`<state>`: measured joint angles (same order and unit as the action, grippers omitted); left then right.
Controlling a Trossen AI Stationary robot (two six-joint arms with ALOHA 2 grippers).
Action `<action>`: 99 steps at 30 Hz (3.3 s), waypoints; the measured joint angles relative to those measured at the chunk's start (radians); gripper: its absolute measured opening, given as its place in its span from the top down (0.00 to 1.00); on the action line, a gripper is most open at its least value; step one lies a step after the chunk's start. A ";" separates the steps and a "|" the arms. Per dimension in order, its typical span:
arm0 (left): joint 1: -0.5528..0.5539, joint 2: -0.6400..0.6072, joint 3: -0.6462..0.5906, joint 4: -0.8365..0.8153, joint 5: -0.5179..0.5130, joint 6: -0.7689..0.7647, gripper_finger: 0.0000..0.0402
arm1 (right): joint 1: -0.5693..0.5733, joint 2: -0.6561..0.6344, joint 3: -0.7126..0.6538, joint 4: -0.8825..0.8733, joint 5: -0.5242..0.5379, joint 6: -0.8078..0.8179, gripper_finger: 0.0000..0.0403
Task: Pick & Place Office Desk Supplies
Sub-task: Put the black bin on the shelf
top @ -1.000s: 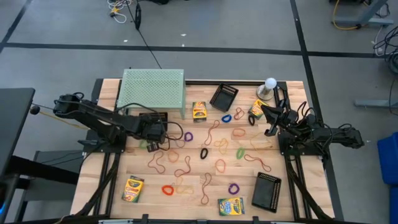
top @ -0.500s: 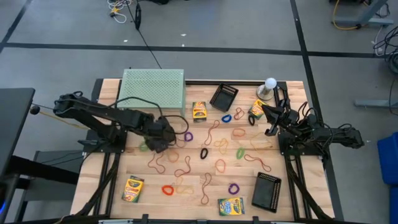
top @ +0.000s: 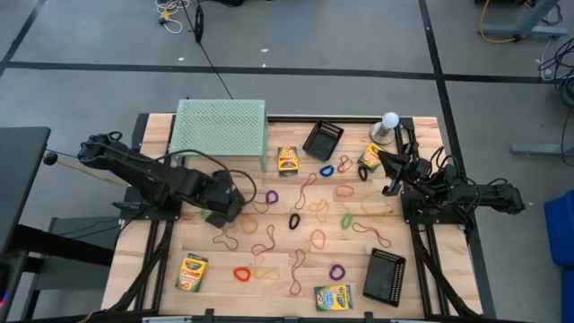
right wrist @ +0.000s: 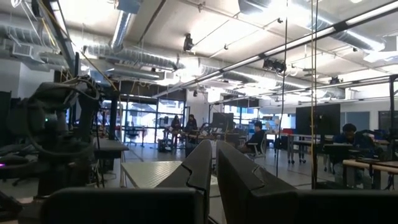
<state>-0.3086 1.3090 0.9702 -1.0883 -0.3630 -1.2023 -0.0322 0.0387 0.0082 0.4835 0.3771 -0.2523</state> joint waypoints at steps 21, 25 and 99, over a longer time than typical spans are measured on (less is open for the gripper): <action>0.039 0.154 0.106 -0.136 -0.106 0.001 0.99 | 0.000 0.000 0.000 0.028 -0.003 0.000 0.92; 0.057 0.203 0.106 -0.078 -0.055 0.058 0.96 | 0.000 0.000 0.000 0.030 -0.012 0.000 0.92; -0.093 0.058 -0.140 0.096 0.239 0.969 0.63 | -0.002 0.551 0.000 0.153 -0.071 0.151 0.99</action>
<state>-0.4015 1.3670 0.8300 -0.9921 -0.1243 -0.2335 -0.0338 0.5895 0.0082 0.6368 0.3058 -0.1017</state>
